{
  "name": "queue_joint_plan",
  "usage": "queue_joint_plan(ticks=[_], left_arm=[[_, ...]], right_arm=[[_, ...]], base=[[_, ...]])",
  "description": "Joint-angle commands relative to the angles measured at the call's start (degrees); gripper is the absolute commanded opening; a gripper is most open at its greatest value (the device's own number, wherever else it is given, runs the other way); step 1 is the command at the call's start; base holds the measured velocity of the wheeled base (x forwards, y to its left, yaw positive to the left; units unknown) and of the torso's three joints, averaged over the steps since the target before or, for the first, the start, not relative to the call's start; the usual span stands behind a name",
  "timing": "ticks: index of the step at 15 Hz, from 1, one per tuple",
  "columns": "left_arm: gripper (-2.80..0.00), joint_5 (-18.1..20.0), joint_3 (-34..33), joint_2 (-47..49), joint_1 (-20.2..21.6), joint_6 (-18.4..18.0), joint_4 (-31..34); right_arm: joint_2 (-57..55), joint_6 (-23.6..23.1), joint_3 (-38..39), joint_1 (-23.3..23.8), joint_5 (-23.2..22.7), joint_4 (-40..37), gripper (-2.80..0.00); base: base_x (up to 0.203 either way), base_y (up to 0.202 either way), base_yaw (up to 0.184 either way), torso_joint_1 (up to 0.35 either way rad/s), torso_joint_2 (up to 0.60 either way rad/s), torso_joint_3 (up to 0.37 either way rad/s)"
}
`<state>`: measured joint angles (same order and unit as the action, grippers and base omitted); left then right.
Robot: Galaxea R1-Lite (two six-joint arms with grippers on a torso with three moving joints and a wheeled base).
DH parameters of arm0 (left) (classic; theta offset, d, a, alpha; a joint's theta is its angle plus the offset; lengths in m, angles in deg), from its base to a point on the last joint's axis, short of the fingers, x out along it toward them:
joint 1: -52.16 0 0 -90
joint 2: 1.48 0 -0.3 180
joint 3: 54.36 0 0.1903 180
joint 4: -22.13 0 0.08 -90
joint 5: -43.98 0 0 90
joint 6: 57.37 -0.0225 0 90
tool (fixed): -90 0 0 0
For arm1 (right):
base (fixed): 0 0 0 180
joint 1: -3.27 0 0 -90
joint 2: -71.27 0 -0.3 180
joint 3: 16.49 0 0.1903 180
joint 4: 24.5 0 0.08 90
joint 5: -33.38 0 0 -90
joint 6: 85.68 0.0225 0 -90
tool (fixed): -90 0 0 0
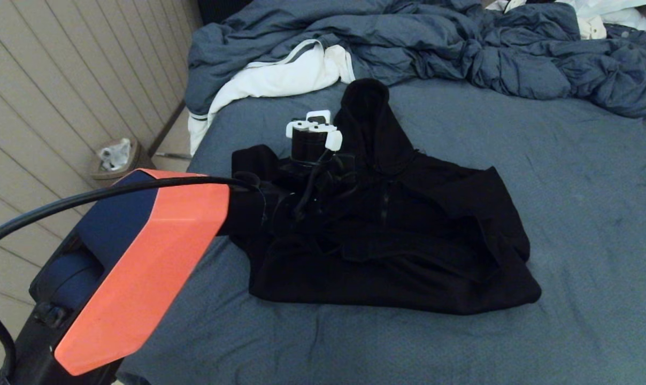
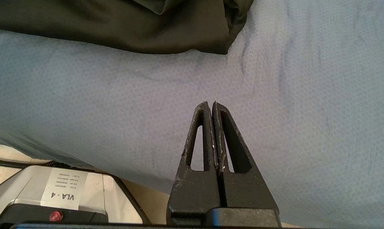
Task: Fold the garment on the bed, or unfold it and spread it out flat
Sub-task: Fold the black sweatshirt
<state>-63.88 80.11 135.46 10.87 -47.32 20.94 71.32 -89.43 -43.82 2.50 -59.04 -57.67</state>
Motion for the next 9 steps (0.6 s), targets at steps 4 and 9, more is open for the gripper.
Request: queue_joint_plan(ticks=[4,9], left_arm=[[0.0,-0.2,0.1,3.1,-0.1,-2.7,-2.2],[0.0,-0.2,0.1,4.2,0.2,-4.2,-3.0]], right_arm=[[0.0,0.0,0.0,0.0,0.0,0.0,-2.8],[-0.1,0.0,0.0,0.0,0.0,0.0,-2.8]], base=[[0.0,0.0,0.0,0.0,0.0,0.0],[0.0,0.0,0.0,0.0,0.0,0.0]])
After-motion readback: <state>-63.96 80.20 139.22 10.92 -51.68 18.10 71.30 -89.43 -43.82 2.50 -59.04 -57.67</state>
